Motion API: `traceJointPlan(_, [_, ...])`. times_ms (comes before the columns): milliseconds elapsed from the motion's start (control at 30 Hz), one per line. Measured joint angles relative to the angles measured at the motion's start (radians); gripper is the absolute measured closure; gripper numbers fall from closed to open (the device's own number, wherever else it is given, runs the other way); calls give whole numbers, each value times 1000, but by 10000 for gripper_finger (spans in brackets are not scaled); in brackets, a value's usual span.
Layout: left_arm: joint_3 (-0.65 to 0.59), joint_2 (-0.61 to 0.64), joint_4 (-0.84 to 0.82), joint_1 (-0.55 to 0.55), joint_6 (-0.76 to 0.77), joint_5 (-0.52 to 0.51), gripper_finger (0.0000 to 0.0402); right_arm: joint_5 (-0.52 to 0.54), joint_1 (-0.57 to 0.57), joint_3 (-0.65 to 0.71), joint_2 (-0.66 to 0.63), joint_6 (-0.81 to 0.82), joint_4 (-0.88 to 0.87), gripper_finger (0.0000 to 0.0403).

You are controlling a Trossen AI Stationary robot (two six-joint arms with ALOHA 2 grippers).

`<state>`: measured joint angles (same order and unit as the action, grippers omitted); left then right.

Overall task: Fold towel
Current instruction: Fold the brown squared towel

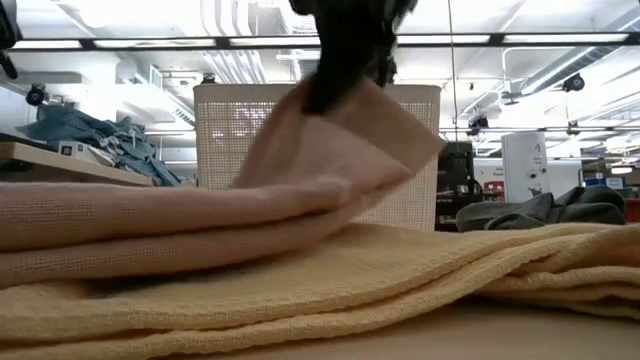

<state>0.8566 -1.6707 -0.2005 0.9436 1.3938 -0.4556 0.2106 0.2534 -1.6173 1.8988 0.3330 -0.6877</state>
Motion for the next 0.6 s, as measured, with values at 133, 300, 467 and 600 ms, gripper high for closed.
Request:
traceJointPlan(133, [0,0,-2,-2,15,-3,402,1,16,-28,1,23,37,402])
traceJointPlan(300, [0,0,-2,-3,30,-5,402,3,23,-31,2,49,63,402])
traceJointPlan(467, [0,0,-2,-3,30,-6,401,10,22,-28,2,60,59,403])
traceJointPlan(600, [0,0,-2,-3,30,-7,402,10,22,-27,2,62,43,403])
